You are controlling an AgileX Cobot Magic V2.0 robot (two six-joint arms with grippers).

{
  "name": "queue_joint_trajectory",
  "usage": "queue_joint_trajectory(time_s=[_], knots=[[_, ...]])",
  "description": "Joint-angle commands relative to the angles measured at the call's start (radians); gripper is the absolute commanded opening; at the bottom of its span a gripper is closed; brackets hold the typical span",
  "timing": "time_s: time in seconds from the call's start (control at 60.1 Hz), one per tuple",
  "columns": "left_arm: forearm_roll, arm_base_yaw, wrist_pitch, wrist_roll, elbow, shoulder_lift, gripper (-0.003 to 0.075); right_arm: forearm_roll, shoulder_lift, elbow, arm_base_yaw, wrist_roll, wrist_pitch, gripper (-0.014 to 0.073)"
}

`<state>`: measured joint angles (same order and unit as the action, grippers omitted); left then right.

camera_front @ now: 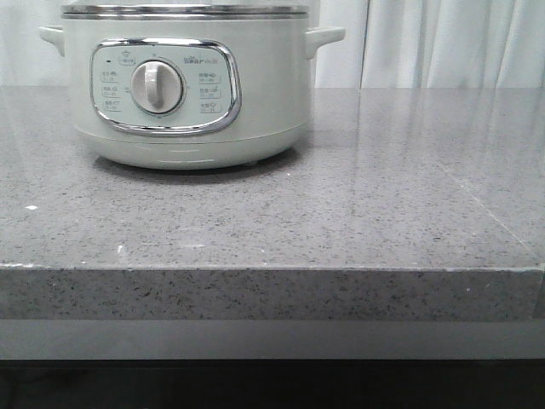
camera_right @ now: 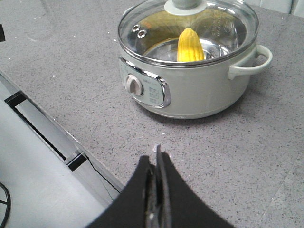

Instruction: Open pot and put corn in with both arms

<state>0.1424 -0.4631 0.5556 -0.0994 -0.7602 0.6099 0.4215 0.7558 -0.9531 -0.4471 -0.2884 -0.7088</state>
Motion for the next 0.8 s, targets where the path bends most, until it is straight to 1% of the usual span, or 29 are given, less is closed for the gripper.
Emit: queue_joint_trajectory(time_s=[0.0, 0.266, 0.382, 0.499, 0.648, 0.781], knots=[[0.012, -0.006, -0.076, 0.009, -0.025, -0.002, -0.0020, 0.011, -0.004, -0.024, 0.004, -0.003, 0.060, -0.0067], [0.012, -0.006, -0.076, 0.009, -0.025, -0.002, -0.0020, 0.011, -0.004, -0.024, 0.004, -0.003, 0.060, -0.0067], [0.011, -0.016, -0.087, 0.009, 0.013, -0.037, -0.0020, 0.011, -0.004, -0.024, 0.004, -0.003, 0.060, -0.0067], [-0.082, 0.018, -0.194, 0.009, 0.095, -0.120, -0.0020, 0.011, -0.004, -0.024, 0.004, -0.003, 0.059, -0.0067], [-0.085, 0.107, -0.323, 0.009, 0.265, -0.263, -0.0020, 0.011, -0.004, -0.024, 0.004, -0.003, 0.059, -0.0067], [-0.077, 0.198, -0.457, 0.011, 0.449, -0.383, -0.0020, 0.011, -0.004, -0.024, 0.004, -0.003, 0.059, -0.0067]])
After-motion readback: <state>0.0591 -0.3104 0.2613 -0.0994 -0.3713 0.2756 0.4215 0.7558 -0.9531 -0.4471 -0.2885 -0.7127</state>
